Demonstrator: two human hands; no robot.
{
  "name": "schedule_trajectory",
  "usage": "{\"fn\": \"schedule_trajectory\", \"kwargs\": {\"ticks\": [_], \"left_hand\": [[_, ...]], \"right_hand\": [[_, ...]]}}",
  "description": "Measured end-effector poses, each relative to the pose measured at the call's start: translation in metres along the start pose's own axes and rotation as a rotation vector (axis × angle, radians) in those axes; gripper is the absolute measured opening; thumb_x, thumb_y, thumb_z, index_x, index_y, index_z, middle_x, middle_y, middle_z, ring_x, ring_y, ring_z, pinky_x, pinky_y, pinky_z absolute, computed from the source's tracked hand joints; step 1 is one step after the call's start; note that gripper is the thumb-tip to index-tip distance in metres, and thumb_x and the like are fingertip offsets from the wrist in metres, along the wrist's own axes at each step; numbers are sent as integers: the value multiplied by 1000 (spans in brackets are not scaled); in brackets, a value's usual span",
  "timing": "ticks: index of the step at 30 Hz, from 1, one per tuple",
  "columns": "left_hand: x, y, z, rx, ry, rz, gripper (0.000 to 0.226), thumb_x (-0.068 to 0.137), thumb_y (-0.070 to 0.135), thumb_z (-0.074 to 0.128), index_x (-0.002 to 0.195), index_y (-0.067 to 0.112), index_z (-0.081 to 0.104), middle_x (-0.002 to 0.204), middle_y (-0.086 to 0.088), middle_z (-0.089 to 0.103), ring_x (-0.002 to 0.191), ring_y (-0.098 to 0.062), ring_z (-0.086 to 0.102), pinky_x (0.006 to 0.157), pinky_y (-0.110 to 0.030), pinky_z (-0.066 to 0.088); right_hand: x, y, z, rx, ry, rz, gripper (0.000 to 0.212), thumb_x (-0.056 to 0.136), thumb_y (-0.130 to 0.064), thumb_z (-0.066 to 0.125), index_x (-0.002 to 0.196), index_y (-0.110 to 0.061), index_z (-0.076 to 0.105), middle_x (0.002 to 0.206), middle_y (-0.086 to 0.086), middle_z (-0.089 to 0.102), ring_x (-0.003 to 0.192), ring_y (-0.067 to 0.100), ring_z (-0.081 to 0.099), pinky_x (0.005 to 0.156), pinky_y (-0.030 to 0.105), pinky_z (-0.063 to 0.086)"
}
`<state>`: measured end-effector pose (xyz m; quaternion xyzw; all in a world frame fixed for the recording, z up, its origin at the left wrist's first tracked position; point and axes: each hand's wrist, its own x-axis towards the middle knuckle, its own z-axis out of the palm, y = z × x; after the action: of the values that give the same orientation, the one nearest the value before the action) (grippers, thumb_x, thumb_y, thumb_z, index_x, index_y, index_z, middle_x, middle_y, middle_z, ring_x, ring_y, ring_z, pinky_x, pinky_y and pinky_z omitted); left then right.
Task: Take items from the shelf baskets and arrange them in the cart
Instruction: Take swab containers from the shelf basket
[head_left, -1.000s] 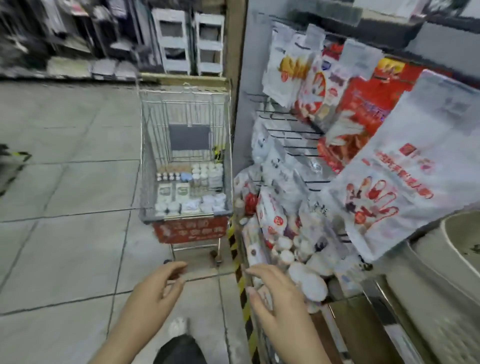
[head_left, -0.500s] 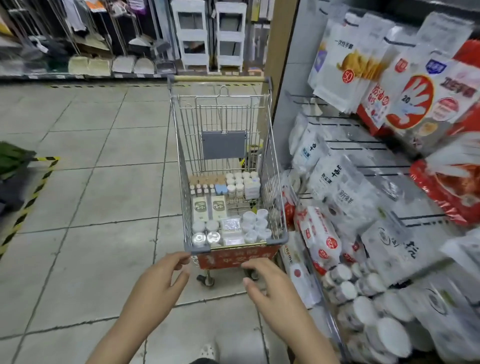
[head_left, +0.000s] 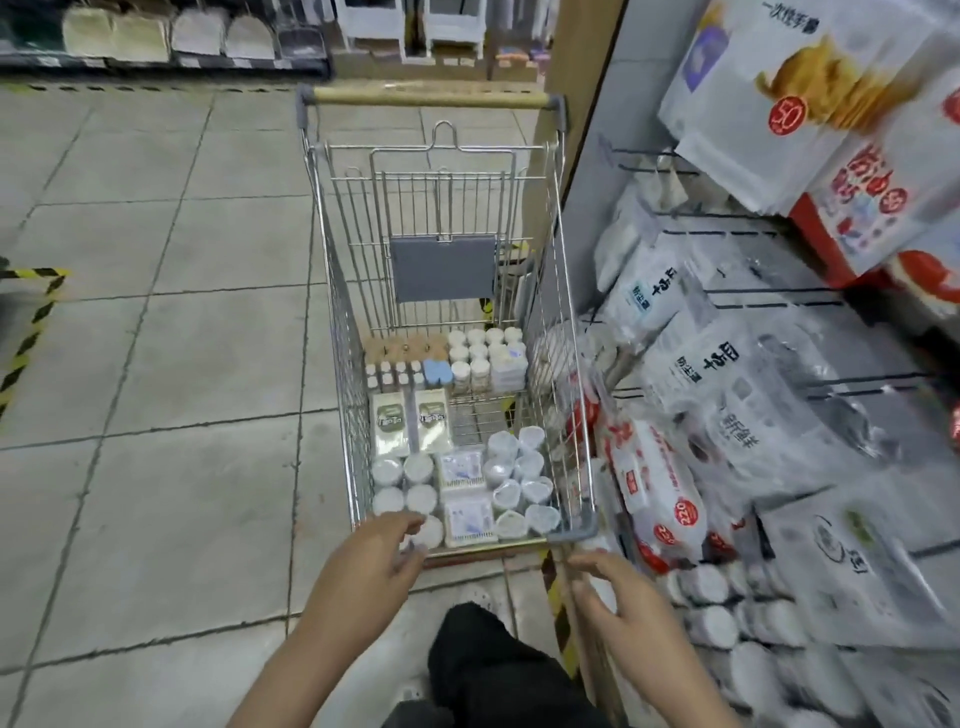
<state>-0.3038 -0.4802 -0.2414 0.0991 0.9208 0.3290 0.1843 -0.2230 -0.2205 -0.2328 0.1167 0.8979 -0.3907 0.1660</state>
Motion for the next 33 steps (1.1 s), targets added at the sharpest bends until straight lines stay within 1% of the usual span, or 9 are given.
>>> {"fn": "schedule_trajectory", "kwargs": {"ticks": [3,6,9,12,16,21,24,29,33], "left_hand": [[30,9,10,8,-4,-30,30,96,32,49,125,26,54,115,13,59,102,-6,55,85,-25,45],[59,5,20,-15,-1,-67,31,97,32,49,126,24,54,119,13,58,107,-5,54,85,-23,46],[85,-12,28,-60,-19,-186,33,97,29,49,129,21,53,121,9,57,106,-10,58,84,-29,51],[109,-39,39,36,-59,-272,33,98,28,47,129,18,53,121,3,60,105,-13,57,84,-24,45],[137,-75,55,65,-86,-353,31,97,26,48,126,17,54,120,0,60,103,-15,57,81,-24,43],[178,-109,83,83,-112,-409,36,97,19,46,132,13,48,125,-7,57,111,-20,55,89,-28,44],[206,-133,102,111,-107,-470,37,95,14,45,131,10,47,125,-10,54,113,-23,52,90,-31,45],[241,-169,132,104,-41,-572,42,89,5,50,130,8,44,129,-12,48,119,-25,46,94,-30,42],[251,-185,156,197,22,-612,48,91,5,49,136,11,35,141,-10,34,125,-24,34,97,-27,36]], "right_hand": [[39,0,-1,-44,-89,-6,27,97,-21,52,119,-35,54,117,-20,54,111,-5,50,85,3,34],[81,-2,3,-59,-160,2,25,97,-24,51,121,-29,56,118,-14,57,111,1,53,91,13,40],[123,-4,18,-69,-235,4,31,97,-26,53,128,-22,56,125,-9,57,114,7,53,97,23,43],[164,-4,46,-131,-320,-15,35,97,-27,51,131,-20,54,130,-4,55,118,11,53,98,23,41],[213,1,92,-200,-399,-35,38,96,-30,50,132,-17,51,132,2,55,120,17,52,96,27,42],[262,9,147,-279,-404,-39,38,96,-30,49,130,-13,49,126,9,56,115,25,53,92,33,44],[292,14,179,-336,-374,-83,38,95,-28,49,130,-13,47,120,10,55,113,27,52,89,33,44],[341,23,219,-506,-306,-197,50,90,-25,52,137,-10,40,129,10,49,117,26,47,96,33,39],[363,35,237,-640,-277,-313,52,88,-34,54,132,-10,43,125,9,51,117,25,45,104,34,28]]}}
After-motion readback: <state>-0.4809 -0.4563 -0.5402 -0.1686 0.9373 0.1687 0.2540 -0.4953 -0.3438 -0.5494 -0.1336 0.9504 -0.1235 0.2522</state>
